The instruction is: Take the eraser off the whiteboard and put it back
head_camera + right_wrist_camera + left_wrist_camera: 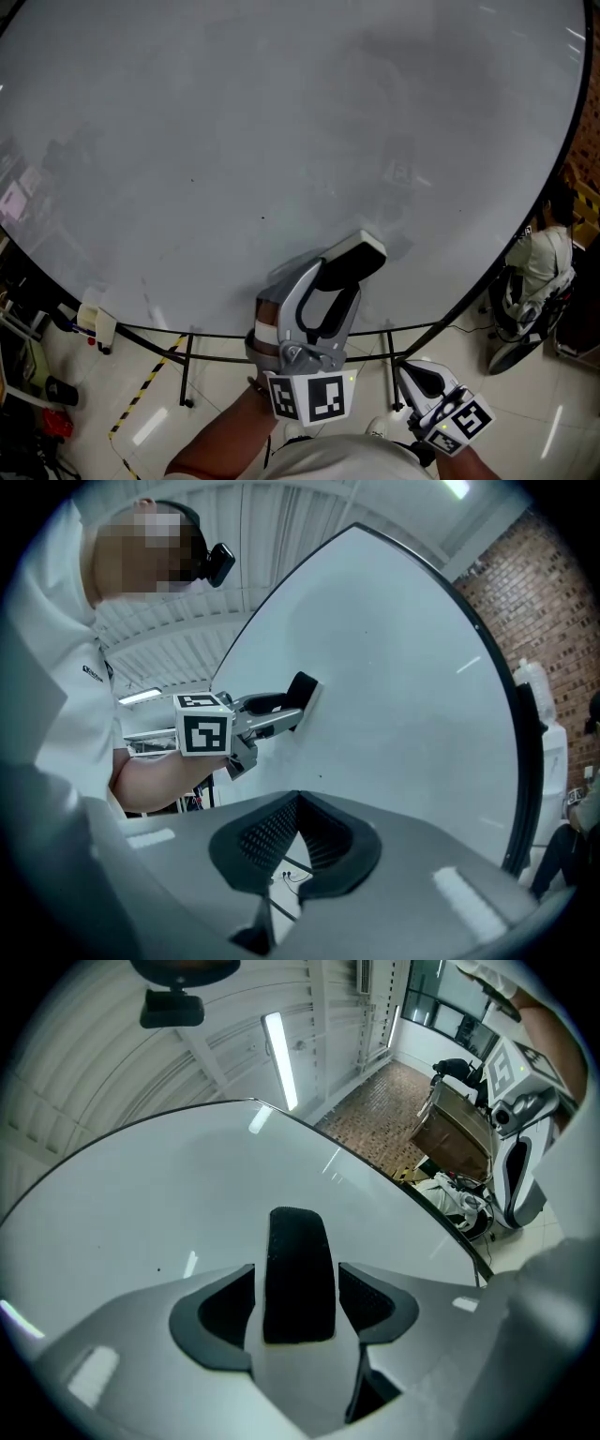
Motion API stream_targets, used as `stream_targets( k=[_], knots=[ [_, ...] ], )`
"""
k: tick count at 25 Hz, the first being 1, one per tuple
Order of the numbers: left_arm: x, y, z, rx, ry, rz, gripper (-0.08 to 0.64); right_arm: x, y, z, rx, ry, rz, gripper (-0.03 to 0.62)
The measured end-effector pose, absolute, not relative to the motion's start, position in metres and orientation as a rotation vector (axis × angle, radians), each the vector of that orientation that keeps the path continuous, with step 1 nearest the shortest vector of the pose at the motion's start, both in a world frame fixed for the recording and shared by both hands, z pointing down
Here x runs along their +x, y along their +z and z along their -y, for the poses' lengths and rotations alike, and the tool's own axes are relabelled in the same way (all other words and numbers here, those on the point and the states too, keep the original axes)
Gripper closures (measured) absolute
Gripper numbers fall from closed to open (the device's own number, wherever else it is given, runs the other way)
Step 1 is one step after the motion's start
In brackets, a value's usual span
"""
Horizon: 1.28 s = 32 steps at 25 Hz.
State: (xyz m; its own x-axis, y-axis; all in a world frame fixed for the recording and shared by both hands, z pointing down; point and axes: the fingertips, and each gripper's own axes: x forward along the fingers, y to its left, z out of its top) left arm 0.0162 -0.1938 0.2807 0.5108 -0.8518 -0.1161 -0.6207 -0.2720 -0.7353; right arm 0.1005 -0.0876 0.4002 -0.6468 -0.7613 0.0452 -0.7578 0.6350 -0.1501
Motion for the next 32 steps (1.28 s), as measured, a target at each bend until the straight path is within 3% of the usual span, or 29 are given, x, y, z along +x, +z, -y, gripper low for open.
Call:
stream_targets(
  k=[9, 12, 15, 22, 32],
  knots=[
    [0.004, 0.289, 0.173, -2.191, -0.33, -1.213, 0.292, 0.092, 0.4, 0.082, -1.286, -0.243, -2.839, 0.591],
    [-0.001, 0.298, 0.166, -2.313, -0.301, -1.203, 0.372, 0.087, 0.401, 0.081, -1.274, -0.245, -2.847, 0.591],
    [-0.003, 0.306, 0.16, -2.408, -0.277, -1.183, 0.539, 0.083, 0.4, 0.08, -1.262, -0.244, -2.852, 0.591],
    [-0.02, 0.313, 0.151, -2.779, -0.032, -1.188, 0.545, 0.073, 0.395, 0.079, -1.234, -0.233, -2.852, 0.591],
    [-0.046, 0.356, 0.139, -2.973, -0.028, -1.274, 0.545, 0.064, 0.396, 0.078, -1.207, -0.262, -2.855, 0.591]
  ],
)
